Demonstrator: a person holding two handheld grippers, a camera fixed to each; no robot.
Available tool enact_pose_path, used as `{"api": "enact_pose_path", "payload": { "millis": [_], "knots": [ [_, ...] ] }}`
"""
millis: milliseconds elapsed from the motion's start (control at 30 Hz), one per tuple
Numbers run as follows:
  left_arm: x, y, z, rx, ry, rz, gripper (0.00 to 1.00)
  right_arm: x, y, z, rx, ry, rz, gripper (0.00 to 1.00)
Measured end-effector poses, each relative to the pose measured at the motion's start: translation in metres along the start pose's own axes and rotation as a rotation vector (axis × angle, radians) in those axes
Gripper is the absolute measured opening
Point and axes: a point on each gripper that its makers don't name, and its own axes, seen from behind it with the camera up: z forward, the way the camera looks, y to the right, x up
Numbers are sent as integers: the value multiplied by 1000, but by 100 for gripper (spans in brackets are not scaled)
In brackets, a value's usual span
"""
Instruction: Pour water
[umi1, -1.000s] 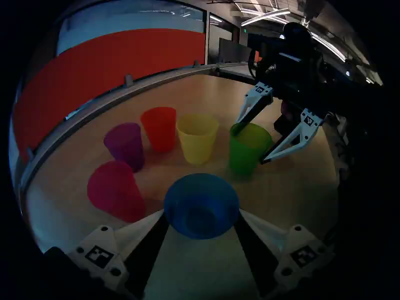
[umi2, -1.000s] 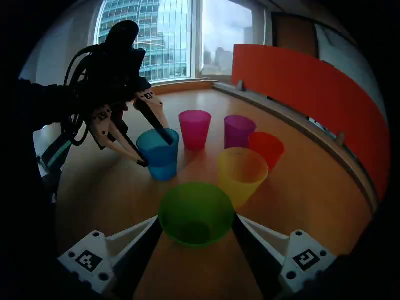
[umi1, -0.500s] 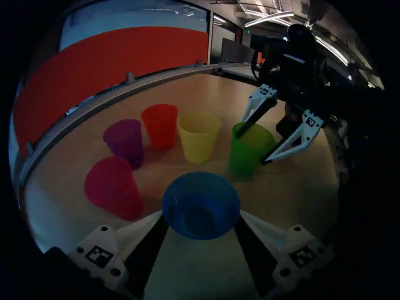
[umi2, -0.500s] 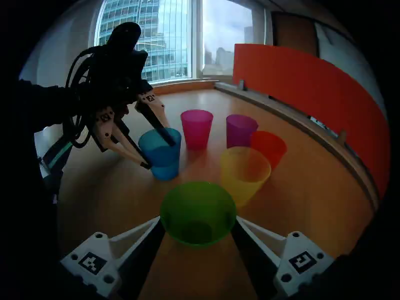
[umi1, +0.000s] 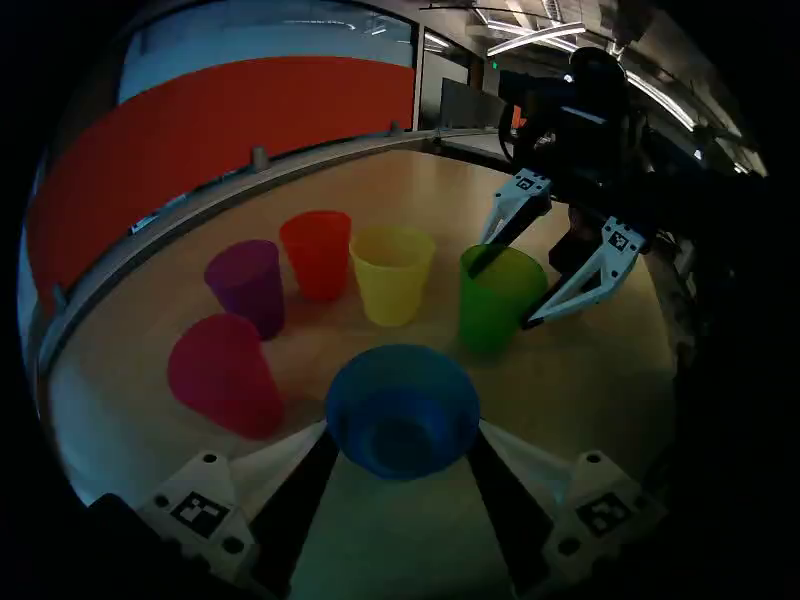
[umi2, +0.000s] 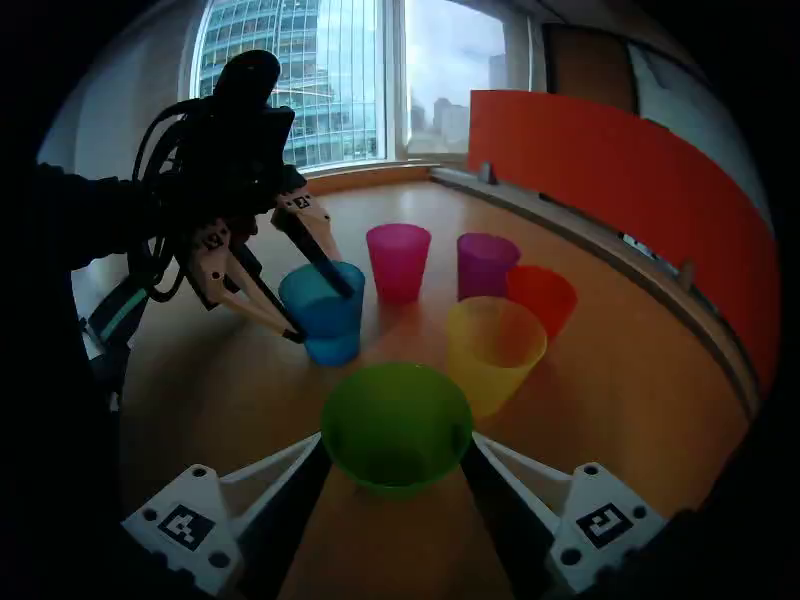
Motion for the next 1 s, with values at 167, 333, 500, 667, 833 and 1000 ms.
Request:
{"api": "enact_pose_path", "payload": {
  "millis": [167,333,500,667,833,1000],
  "knots": [
    [5,-1,-5,6,18,-14,83,8,1,-6,-9,20,2,89],
    [16,-1,-15,19,54,-21,83,16,2,-14,-22,36,4,89],
    [32,-2,-27,42,95,-17,83,27,2,-22,-33,63,5,89],
    [48,-2,-39,69,139,-12,83,41,2,-32,-42,96,6,89],
    [64,-3,-50,93,185,-12,83,56,2,-41,-52,131,7,89],
    [79,-4,-60,114,230,-8,83,72,2,-51,-64,169,3,89]
  ]
}}
